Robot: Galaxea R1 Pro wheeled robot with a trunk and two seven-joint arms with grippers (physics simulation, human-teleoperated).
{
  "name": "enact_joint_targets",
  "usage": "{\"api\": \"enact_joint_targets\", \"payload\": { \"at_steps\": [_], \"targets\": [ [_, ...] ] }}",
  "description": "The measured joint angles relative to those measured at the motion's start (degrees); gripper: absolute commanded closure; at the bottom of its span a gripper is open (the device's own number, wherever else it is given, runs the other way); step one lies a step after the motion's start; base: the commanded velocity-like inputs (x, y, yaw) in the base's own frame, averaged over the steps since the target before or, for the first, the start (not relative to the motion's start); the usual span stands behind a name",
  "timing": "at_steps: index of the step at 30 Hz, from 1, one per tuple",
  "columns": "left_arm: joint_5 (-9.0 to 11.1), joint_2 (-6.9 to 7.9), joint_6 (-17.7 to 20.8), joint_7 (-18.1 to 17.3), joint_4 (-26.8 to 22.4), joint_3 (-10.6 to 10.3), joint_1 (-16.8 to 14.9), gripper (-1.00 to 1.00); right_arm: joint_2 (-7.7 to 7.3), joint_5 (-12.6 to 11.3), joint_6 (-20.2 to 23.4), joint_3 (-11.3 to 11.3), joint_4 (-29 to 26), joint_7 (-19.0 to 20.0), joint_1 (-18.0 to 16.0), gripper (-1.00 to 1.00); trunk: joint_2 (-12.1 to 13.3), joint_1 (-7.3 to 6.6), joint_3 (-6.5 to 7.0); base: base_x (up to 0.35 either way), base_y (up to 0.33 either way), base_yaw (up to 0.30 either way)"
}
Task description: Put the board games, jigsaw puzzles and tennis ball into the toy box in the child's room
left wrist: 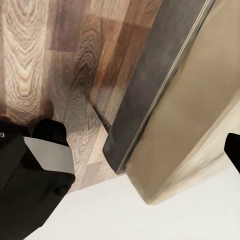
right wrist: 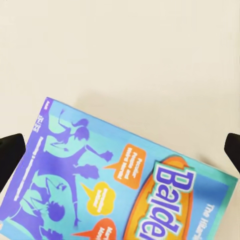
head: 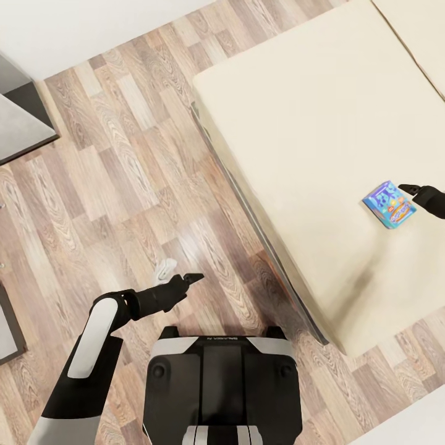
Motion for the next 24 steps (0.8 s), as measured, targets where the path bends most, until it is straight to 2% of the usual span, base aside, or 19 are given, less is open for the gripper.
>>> {"api": "enact_joint_targets", "payload": {
  "at_steps": [14,24],
  "targets": [
    [0.58,-0.03,0.09,-0.09,-0.17,-0.04,-0.46,-1.0,-0.17,0.0,0.02,0.0,-0.01,0.07,-0.06,-1.0,0.0,0.0,-1.26,0.0,0.0,0.0],
    [0.18,0.37,0.07,0.0,-0.1,0.04,-0.04,-1.0,-0.34,0.0,0.02,-0.01,-1.23,0.15,-0.04,-1.0,0.0,0.0,-1.77,0.0,0.0,0.0]
  ]
}}
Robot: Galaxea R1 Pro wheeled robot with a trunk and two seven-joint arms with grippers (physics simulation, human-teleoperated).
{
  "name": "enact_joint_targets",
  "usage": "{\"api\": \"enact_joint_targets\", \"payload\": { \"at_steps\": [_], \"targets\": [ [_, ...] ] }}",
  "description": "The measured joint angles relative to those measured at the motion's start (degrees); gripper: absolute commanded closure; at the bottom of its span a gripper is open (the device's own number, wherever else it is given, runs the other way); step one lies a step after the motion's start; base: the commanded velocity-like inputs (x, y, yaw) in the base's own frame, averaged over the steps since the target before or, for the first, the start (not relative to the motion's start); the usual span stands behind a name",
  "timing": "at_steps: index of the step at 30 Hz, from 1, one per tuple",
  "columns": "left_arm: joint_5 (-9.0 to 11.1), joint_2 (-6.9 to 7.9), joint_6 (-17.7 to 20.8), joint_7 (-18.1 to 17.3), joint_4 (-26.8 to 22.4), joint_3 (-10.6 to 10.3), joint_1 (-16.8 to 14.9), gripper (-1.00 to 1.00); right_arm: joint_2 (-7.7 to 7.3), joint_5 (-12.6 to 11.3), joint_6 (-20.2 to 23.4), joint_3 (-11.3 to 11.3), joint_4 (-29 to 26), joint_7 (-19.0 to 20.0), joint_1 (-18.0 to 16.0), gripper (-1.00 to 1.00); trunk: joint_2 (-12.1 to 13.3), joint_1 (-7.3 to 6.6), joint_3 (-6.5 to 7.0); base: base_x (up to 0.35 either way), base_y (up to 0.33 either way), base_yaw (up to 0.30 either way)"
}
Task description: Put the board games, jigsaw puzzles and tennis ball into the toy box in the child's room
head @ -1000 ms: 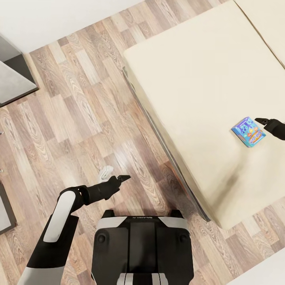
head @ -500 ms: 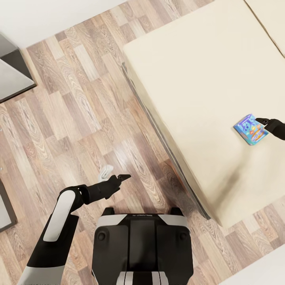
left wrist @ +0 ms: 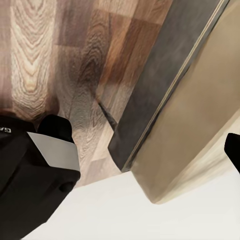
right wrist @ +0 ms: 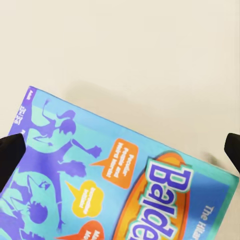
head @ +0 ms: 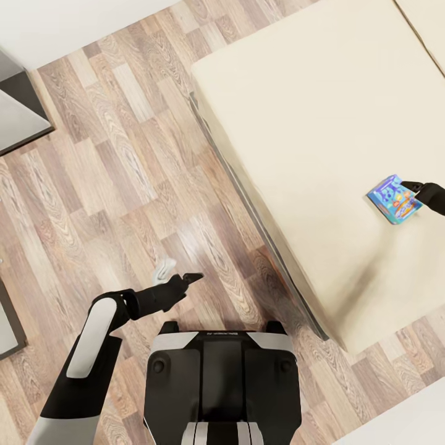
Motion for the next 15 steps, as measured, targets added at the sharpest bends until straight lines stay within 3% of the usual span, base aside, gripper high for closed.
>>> {"api": "enact_joint_targets", "payload": {
  "at_steps": [6,15],
  "targets": [
    [-0.14,0.25,-0.04,-0.01,0.04,0.06,0.2,-1.0,0.06,0.0,0.0,0.0,-0.64,0.02,0.14,-1.0,0.0,0.01,-0.06,-0.08,0.0,0.0],
    [-0.2,0.3,-0.1,0.01,0.06,0.08,0.29,-1.0,0.1,-0.03,0.0,-0.05,-0.93,0.13,0.2,-1.0,0.0,0.03,-0.09,-0.265,0.0,0.0]
  ]
}}
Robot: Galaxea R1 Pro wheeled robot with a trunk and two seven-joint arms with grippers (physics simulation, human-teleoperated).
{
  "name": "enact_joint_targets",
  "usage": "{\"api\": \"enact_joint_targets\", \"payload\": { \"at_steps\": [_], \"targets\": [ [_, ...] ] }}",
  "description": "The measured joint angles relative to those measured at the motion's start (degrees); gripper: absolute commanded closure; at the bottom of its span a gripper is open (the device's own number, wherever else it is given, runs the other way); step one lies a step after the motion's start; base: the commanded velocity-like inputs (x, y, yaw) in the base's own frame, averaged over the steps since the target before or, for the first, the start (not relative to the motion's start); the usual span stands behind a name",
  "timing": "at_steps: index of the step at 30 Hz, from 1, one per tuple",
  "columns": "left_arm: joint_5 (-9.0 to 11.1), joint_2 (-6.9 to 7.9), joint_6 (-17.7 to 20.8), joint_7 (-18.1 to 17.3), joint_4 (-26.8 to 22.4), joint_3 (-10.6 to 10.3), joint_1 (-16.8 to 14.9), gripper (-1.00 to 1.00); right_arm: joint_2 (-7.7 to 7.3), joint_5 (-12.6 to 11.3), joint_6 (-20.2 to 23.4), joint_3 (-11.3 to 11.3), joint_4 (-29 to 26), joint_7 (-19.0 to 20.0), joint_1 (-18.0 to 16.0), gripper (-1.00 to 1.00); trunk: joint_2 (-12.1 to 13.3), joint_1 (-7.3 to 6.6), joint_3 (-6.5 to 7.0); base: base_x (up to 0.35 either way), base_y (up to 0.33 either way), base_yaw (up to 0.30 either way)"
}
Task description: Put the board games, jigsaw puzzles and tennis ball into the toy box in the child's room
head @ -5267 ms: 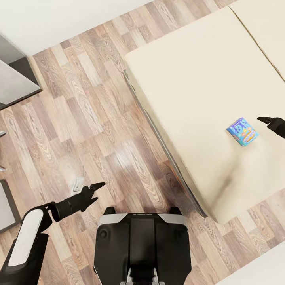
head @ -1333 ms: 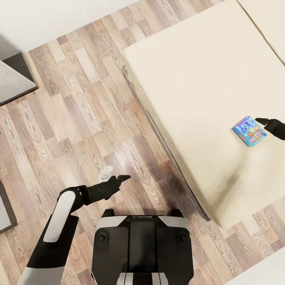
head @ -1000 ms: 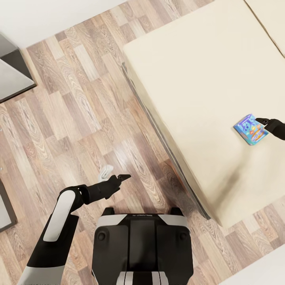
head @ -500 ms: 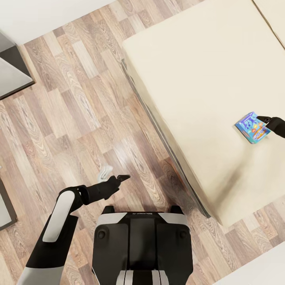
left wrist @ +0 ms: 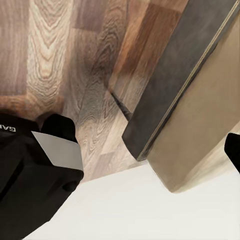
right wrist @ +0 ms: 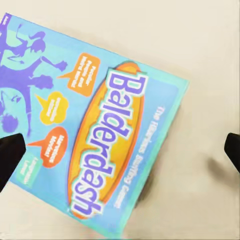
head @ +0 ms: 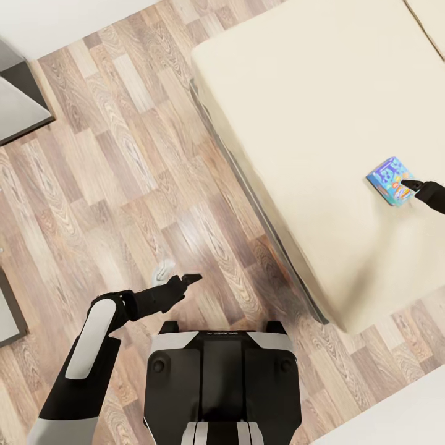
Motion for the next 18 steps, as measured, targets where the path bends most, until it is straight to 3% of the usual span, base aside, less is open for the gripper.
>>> {"api": "enact_joint_targets", "payload": {
  "at_steps": [11,18],
  "targets": [
    [-0.02,0.0,-0.05,0.0,0.0,0.0,0.01,-1.0,0.12,-0.04,0.01,0.06,-0.09,0.08,0.02,-1.0,0.0,0.0,0.0,-0.31,0.016,0.0],
    [-0.02,0.0,-0.13,0.0,0.0,0.0,0.01,-1.0,0.37,-0.05,0.09,0.11,-0.99,-0.02,0.03,-1.0,0.0,-0.02,0.0,-0.137,0.033,0.0]
  ]
}}
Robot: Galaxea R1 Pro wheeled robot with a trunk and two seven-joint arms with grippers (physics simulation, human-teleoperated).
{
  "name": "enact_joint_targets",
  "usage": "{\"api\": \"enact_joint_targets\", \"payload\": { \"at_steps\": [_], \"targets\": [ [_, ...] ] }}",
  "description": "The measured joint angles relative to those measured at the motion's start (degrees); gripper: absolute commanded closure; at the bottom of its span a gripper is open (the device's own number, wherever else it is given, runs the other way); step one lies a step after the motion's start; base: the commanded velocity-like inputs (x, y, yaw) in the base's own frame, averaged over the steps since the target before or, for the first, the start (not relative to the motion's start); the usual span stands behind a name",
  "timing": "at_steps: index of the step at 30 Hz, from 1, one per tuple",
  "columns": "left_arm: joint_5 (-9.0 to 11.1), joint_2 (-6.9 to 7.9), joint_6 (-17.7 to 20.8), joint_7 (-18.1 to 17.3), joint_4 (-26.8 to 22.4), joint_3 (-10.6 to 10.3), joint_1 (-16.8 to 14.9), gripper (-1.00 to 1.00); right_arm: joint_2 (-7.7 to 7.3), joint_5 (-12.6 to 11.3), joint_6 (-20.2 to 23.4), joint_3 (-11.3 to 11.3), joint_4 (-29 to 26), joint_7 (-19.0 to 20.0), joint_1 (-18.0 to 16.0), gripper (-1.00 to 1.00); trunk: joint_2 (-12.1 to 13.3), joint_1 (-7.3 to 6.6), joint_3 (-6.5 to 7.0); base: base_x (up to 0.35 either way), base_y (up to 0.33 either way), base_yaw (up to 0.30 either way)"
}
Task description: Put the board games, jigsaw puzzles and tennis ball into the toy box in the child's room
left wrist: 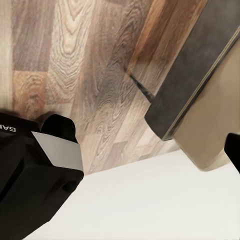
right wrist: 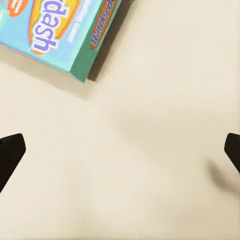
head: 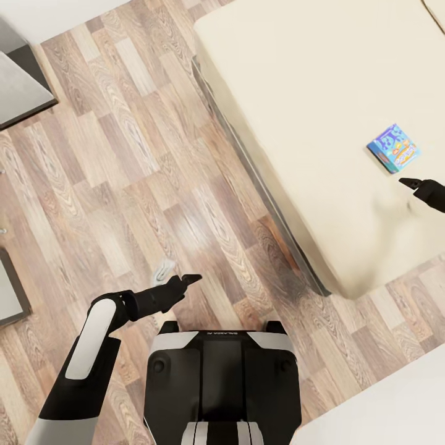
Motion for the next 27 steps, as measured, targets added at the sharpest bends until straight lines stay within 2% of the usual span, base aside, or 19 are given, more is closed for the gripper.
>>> {"api": "enact_joint_targets", "payload": {
  "at_steps": [11,16,19,22,23,27],
  "targets": [
    [0.09,0.0,-0.02,-0.04,0.0,0.0,0.0,-1.0,-0.22,0.03,0.43,-0.14,-2.16,-0.18,0.09,-1.0,0.0,-0.01,0.0,-0.027,0.007,0.0],
    [0.3,0.0,0.0,-0.09,-0.04,-0.01,0.0,-1.0,-0.76,0.04,0.77,-0.14,-2.74,-0.1,0.24,-1.0,0.0,-0.01,0.0,-0.005,0.001,0.0],
    [0.55,-0.04,0.02,-0.46,-0.32,-0.02,-0.32,-1.0,-1.62,0.02,1.7,-0.09,-2.95,0.06,1.45,-1.0,0.0,-0.01,0.0,-0.002,0.001,0.0],
    [0.79,0.09,0.25,-2.17,-0.56,0.6,-2.99,-1.0,-2.33,-0.05,3.48,-0.09,-3.49,0.15,4.43,-1.0,0.0,-0.01,0.0,-0.001,0.0,0.0],
    [0.72,0.09,0.29,-2.2,-0.55,0.61,-3.05,-1.0,-2.34,-0.09,3.5,-0.09,-3.5,0.15,4.46,-1.0,0.0,-0.01,0.0,0.0,0.0,0.0],
    [1.42,0.19,1.15,-3.48,-0.7,1.39,-10.94,-1.0,-2.64,-0.16,5.16,-0.1,-6.62,0.12,7.57,-1.0,0.0,-0.01,0.0,0.0,0.0,0.0]
  ]
}}
